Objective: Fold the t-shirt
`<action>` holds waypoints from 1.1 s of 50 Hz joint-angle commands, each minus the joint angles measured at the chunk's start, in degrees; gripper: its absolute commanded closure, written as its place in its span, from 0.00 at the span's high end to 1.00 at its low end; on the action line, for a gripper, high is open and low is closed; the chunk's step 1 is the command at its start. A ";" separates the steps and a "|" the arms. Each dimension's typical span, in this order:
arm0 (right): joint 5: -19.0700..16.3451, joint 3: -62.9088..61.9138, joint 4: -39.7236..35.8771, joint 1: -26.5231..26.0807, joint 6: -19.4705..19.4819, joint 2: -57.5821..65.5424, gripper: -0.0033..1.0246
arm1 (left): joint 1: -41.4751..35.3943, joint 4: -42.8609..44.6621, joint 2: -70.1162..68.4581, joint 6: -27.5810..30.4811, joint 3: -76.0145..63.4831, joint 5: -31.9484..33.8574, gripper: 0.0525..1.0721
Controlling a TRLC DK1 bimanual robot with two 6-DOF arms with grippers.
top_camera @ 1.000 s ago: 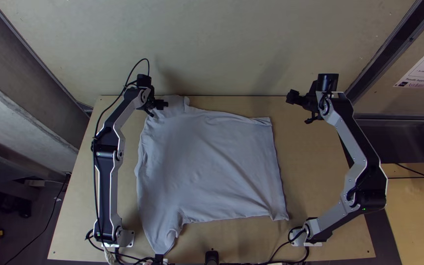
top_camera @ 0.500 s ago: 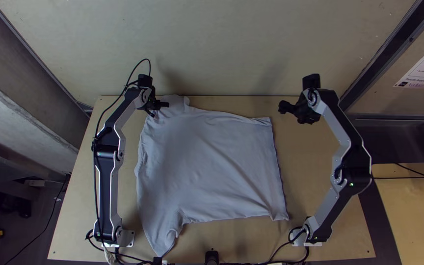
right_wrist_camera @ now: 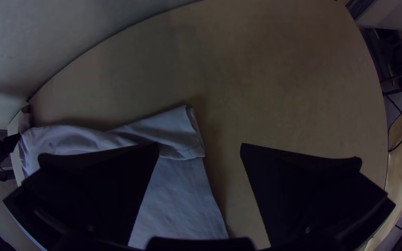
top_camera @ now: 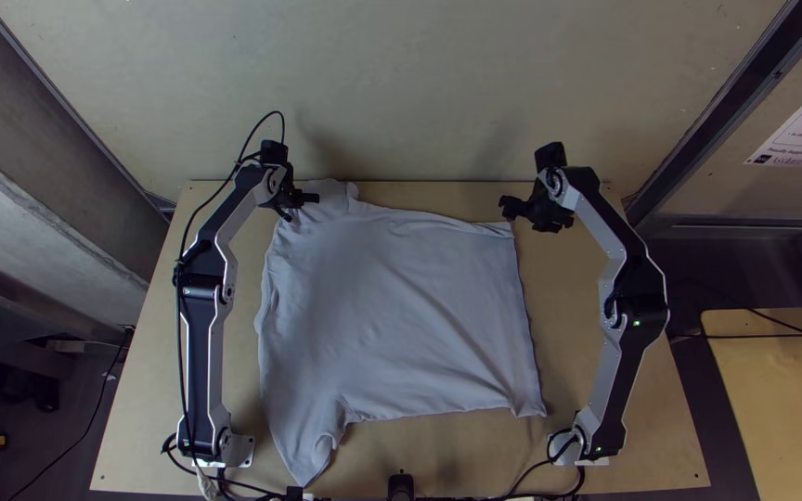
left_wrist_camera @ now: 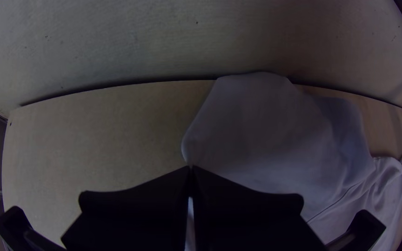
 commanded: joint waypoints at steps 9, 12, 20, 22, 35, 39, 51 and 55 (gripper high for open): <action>-0.28 2.39 -0.86 1.02 1.56 4.46 0.51 | 1.19 -2.01 -1.26 0.17 -1.42 0.07 0.03; -0.28 2.91 -0.86 1.29 1.47 5.08 0.50 | 1.19 -1.93 -1.26 0.26 -1.42 0.07 0.03; -0.28 3.09 -0.95 1.90 1.74 5.87 0.50 | 1.54 -1.75 -1.26 0.43 -1.33 0.07 0.03; -0.28 3.26 -0.95 1.90 1.82 6.13 0.50 | 1.63 -1.75 -1.26 0.52 -1.33 0.07 0.03; -0.28 4.41 -2.01 1.99 1.82 8.15 0.50 | 1.81 -1.75 -1.26 0.70 -1.33 0.07 0.03; -0.28 4.93 -2.45 2.16 1.74 8.77 0.50 | 1.90 -1.66 -1.26 0.70 -1.33 0.07 0.03; -0.19 6.43 -3.41 2.43 1.56 9.91 0.23 | 1.98 -1.40 -1.17 0.87 -1.24 0.16 0.03; -0.28 6.52 -3.59 2.60 1.65 9.82 0.23 | 1.98 -1.40 -0.99 0.87 -1.24 0.16 0.03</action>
